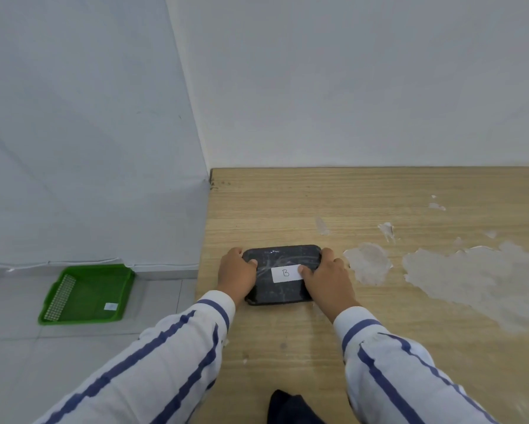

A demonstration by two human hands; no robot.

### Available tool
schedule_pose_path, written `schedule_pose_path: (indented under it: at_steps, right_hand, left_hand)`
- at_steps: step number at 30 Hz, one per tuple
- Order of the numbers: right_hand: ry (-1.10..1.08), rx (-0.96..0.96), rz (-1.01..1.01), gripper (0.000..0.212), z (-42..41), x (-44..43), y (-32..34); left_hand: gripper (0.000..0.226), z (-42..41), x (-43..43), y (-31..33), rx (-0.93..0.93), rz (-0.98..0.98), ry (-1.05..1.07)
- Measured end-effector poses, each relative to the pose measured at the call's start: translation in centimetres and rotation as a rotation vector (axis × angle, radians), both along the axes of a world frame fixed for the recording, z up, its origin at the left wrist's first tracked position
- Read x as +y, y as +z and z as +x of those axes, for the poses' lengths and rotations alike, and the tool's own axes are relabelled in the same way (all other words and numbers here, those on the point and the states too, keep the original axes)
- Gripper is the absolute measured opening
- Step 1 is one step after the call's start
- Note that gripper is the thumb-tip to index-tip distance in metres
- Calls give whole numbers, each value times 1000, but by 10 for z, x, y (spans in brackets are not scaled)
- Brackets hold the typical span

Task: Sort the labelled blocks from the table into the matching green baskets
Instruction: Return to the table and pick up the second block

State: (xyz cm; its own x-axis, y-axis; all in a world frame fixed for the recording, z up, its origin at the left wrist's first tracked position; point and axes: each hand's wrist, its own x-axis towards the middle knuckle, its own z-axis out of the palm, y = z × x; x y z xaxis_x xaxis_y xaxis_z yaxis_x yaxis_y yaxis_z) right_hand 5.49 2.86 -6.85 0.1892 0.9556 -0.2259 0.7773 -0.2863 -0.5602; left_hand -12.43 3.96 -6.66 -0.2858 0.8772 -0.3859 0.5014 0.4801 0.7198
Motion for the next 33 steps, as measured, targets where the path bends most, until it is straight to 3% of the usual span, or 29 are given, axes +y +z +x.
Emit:
schedule_pose_path:
  at_steps: [5, 15, 19, 22, 27, 33]
  right_hand:
    - [-46, 46, -59, 52, 7, -4, -4]
    - [-78, 90, -3, 56, 7, -13, -11]
    - [-137, 285, 101, 49, 7, -14, -8]
    - [-248, 389, 65, 37, 6, -11, -7]
    - [-293, 438, 58, 24, 6, -7, -9]
    - [-296, 479, 71, 26, 4, -5, -8]
  left_hand:
    - [16, 6, -6, -3, 12, 54, -19]
    - [24, 13, -15, -9, 30, 90, -28]
    - [23, 11, -17, -9, 14, 137, -24]
    - [24, 11, -18, -8, 7, 193, -22]
    - [25, 9, -18, -7, 25, 256, -35]
    - [26, 6, -16, -7, 27, 246, -28]
